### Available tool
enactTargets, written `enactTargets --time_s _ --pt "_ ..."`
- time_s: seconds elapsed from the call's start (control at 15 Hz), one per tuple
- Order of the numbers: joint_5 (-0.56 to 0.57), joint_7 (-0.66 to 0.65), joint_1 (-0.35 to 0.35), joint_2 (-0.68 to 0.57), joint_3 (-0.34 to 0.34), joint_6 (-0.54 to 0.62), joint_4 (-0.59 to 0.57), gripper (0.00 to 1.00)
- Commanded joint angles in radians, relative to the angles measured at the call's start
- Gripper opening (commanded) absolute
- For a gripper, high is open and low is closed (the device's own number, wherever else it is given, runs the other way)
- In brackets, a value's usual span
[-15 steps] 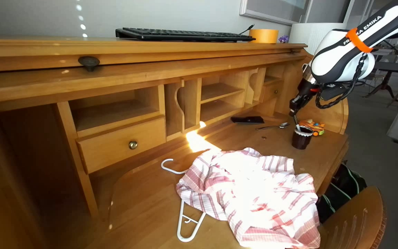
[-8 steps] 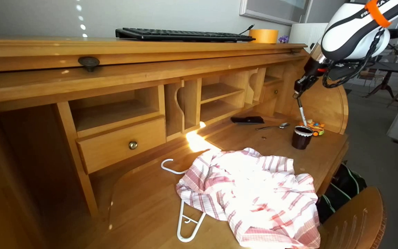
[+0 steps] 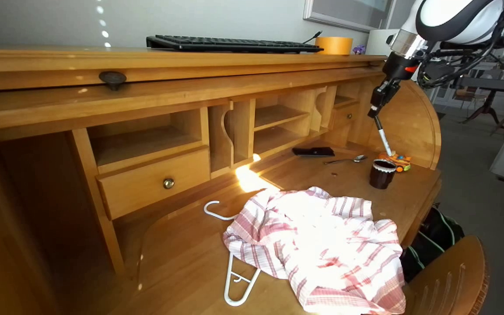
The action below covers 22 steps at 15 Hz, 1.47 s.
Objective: Remove the marker from the cup and put it on the table
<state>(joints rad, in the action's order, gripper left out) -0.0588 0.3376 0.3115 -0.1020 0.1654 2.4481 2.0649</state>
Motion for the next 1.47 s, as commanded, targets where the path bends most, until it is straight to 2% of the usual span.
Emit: enactTargets --time_s 0.0,0.07,0.33,0.67,0.87,1.07,1.4 --pt "0.04 0.072 -0.057 0.051 -0.011 0.029 0.134 0.03" --pt "0.047 0.093 -0.07 0.051 -0.017 0.03 0.156 0.03" --pt "0.188 0.103 -0.118 0.019 -0.028 0.1 0.247 0.03" --pt "0.53 0.024 -0.15 -0.041 0.0 0.212 0.326 0.03" --pt "0.673 -0.032 -0.151 -0.093 0.026 0.279 0.342 0.03" --pt "0.726 -0.064 -0.152 -0.141 0.04 0.332 0.344 0.03" --pt "0.654 -0.092 -0.145 -0.197 0.026 0.404 0.349 0.03"
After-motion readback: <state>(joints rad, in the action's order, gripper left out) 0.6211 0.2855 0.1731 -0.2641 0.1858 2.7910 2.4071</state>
